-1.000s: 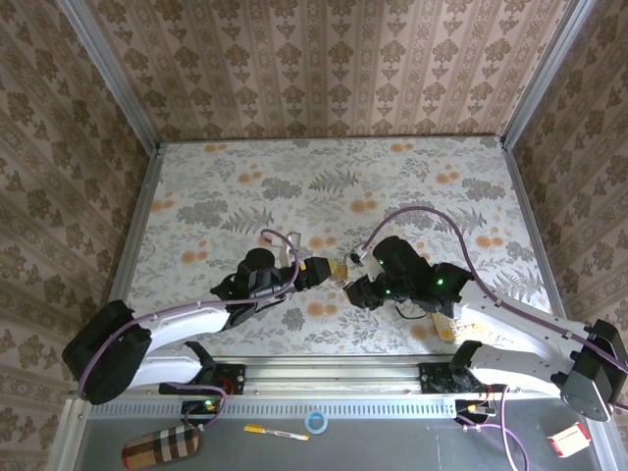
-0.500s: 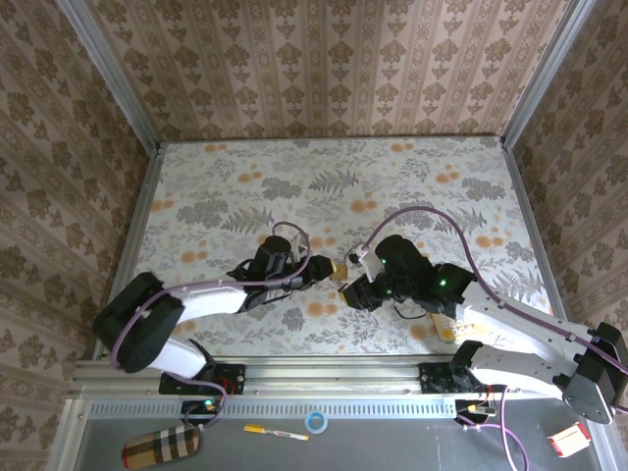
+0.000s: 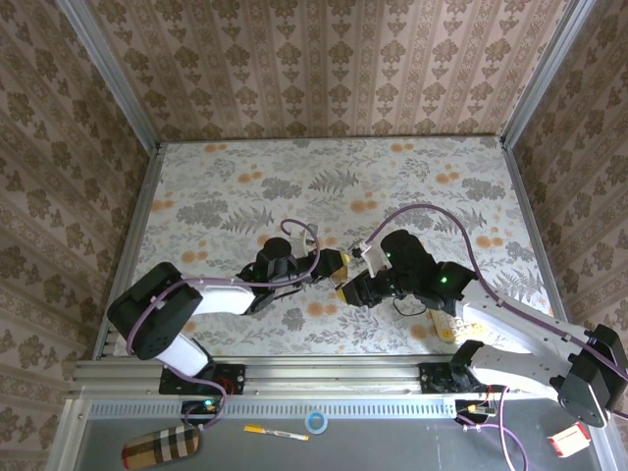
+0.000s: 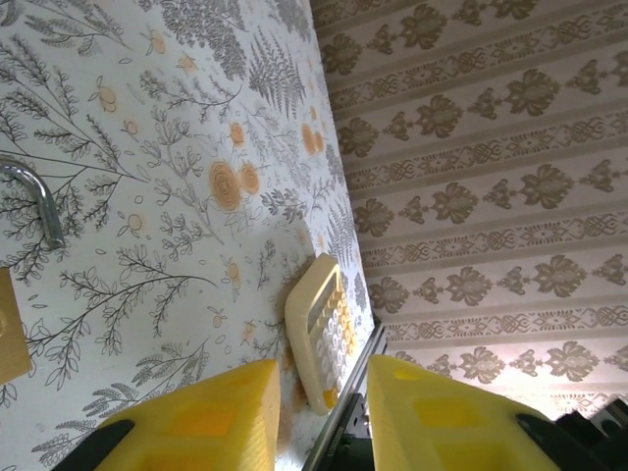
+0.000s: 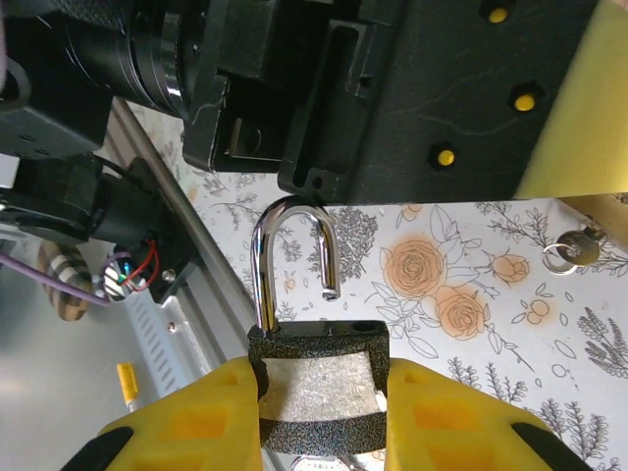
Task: Unlock with the key
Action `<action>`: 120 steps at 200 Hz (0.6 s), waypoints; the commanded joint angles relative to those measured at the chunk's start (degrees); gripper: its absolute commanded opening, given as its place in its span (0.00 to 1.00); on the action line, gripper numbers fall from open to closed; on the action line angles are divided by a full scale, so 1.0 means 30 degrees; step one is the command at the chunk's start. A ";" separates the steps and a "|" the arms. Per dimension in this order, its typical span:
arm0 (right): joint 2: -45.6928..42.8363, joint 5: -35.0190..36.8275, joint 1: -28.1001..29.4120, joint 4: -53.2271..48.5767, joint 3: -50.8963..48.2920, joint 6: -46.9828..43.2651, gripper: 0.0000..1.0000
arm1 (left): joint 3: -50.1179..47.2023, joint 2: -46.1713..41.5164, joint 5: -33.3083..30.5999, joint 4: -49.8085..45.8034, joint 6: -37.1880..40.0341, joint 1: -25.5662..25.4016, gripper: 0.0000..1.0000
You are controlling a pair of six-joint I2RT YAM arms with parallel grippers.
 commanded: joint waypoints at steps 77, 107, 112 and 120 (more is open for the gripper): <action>-0.0365 -0.0166 -0.1437 -0.0248 -0.0037 0.0050 0.00 | -0.0665 -0.0071 0.0467 0.0955 0.0071 -0.0608 0.24; 0.0031 0.0958 -0.1431 -0.1346 0.0360 -0.0369 0.00 | -0.0128 -0.1455 -0.0050 -0.2574 0.1435 -0.0626 0.23; 0.0085 0.1174 -0.1431 -0.1527 0.0441 -0.0453 0.00 | -0.0018 -0.1685 -0.0108 -0.3296 0.1688 -0.0645 0.23; 0.0166 0.1616 -0.1431 -0.1768 0.0556 -0.0449 0.00 | 0.0208 -0.2015 -0.0215 -0.4369 0.2069 -0.0659 0.23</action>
